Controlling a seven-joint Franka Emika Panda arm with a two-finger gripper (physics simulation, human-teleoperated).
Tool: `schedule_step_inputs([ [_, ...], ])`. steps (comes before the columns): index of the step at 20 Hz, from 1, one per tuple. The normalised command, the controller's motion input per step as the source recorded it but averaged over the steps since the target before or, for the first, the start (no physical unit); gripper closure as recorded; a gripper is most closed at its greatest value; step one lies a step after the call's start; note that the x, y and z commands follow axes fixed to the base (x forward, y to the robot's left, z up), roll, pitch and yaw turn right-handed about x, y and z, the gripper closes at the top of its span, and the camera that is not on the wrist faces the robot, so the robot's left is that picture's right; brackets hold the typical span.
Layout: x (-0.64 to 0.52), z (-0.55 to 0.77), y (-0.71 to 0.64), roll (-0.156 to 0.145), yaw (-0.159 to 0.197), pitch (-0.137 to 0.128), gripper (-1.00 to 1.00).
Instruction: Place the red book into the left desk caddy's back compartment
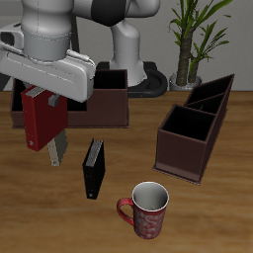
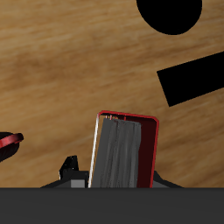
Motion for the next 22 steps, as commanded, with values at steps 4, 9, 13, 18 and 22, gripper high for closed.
schedule_step_inputs([
  [4,-0.38,0.37,0.15,-0.003,0.009,-0.050,1.00],
  [9,-0.39,0.37,0.14,-0.003,-0.009,-0.021,1.00],
  [13,-0.47,0.48,0.15,-0.027,0.019,-0.062,1.00],
  [18,-0.35,0.31,0.13,-0.024,0.040,-0.060,1.00],
  [22,-0.24,0.09,0.08,-0.005,-0.014,-0.009,1.00],
])
